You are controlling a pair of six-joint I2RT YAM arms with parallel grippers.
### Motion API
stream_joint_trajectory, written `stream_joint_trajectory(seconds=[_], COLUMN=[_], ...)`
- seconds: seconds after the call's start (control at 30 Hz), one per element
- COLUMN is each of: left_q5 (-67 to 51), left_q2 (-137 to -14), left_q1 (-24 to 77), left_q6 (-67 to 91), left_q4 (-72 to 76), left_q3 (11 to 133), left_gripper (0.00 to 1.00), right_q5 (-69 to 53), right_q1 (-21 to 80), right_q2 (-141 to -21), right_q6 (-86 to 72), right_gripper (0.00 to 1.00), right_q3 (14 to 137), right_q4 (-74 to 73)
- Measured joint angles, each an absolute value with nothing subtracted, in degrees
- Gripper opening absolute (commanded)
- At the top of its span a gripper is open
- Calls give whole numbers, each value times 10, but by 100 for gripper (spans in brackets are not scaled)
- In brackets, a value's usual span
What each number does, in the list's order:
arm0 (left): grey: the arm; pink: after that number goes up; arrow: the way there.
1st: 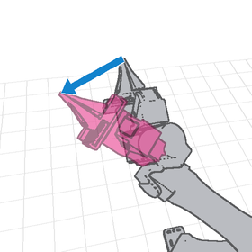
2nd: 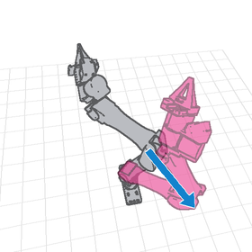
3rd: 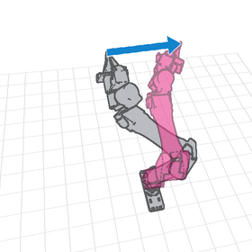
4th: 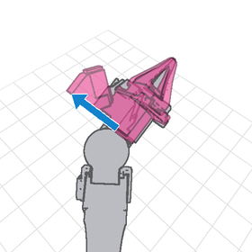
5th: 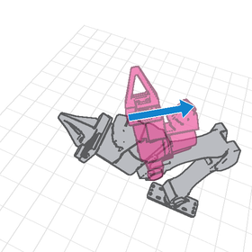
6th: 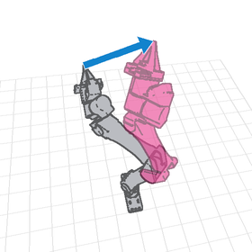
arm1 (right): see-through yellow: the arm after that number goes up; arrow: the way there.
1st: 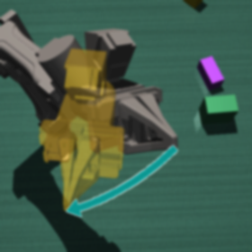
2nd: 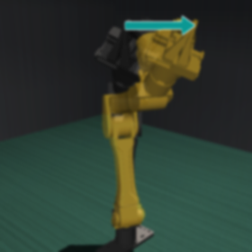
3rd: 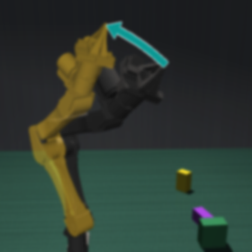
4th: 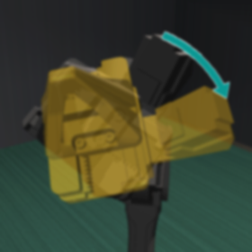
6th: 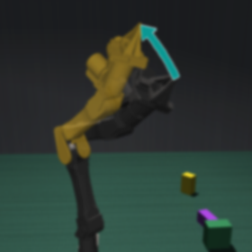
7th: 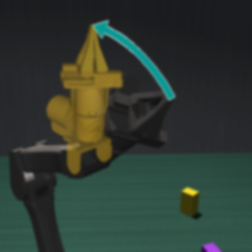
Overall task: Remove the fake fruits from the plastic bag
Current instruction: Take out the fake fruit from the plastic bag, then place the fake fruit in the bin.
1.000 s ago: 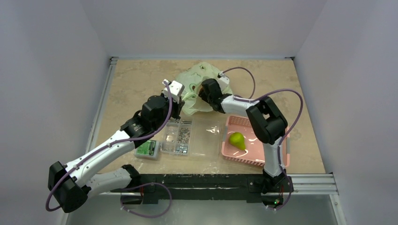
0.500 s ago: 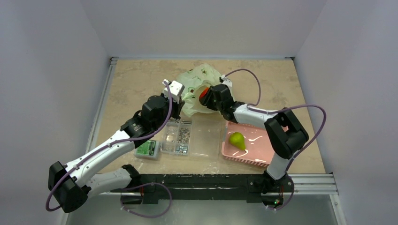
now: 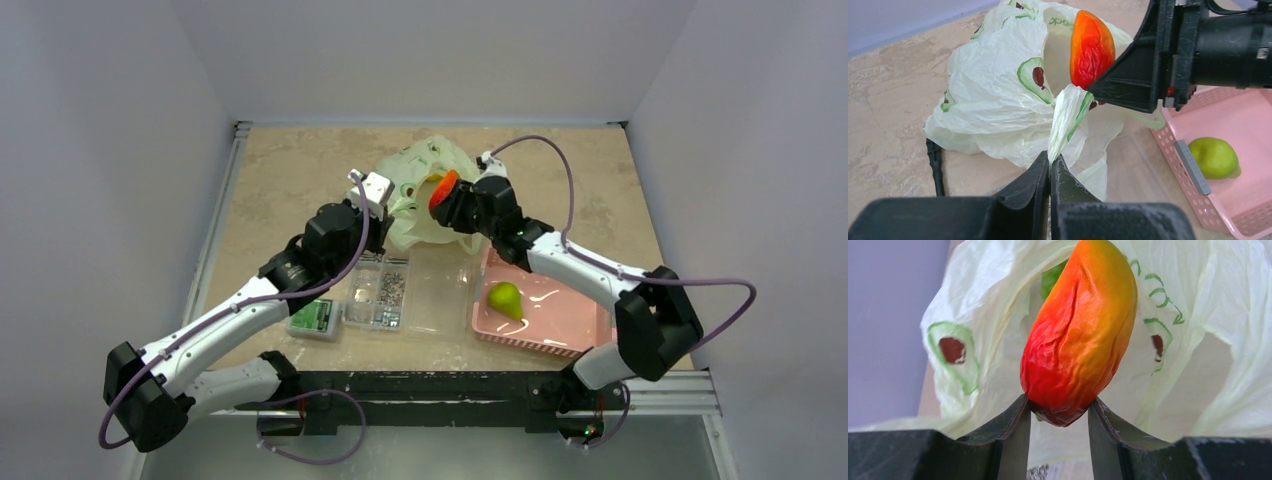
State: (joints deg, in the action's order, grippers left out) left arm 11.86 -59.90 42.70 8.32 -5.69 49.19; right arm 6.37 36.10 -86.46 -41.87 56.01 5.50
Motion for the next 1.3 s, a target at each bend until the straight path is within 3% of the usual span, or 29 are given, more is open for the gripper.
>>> stream_joint_trajectory(seconds=[0.4,0.9,1.3], left_q5=[120,119,111], left_q2=[-600,-601,-601], left_q1=[427,427,427], left_q6=[83,83,84], left_q4=[-57,-57,-66], left_q3=[493,494,500], left_gripper=[0,0,0], right_q5=[-161,130,142], right_q1=[364,332,314], right_q2=[-790,-529,-473], right_q6=[-364,-407,-569], right_gripper=[0,0,0], right_q3=[541,526,374], right_q4=[-60,-442,-516])
